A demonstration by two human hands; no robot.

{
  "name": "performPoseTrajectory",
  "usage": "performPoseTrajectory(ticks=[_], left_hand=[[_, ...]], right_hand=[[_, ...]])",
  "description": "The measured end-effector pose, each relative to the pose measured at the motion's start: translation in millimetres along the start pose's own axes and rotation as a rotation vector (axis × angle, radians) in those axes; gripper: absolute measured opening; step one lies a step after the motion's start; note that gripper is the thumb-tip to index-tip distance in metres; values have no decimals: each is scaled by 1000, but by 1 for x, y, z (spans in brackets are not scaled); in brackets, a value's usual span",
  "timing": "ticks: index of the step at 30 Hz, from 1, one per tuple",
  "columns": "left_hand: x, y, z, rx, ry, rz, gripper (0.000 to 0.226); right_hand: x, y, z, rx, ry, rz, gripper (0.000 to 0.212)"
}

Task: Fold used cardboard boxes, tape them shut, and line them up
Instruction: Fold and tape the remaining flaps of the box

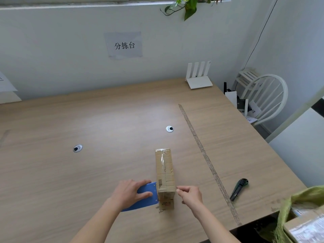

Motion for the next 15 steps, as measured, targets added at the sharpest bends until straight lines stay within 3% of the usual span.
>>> performPoseTrajectory(ticks=[4, 9, 12, 15], left_hand=[[6, -1, 2, 21, -18, -62, 74], [9, 1, 2, 26, -27, -141, 85], [13, 7, 2, 21, -8, -143, 82], [14, 12, 1, 9, 1, -151, 75]], right_hand=[[11, -8, 6, 12, 36, -48, 34], [9, -16, 11, 30, 1, -67, 31], [-3, -28, 5, 98, -116, -65, 26], [-17, 7, -7, -89, -281, -134, 25]])
Point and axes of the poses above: each hand's wrist, its own z-axis towards the middle knuckle, its own x-axis out of the palm, y = z × x, the point moved 9 cm from there along z, towards the middle knuckle, and after that the axes turned 3 degrees about -y, right-handed, at the moved point
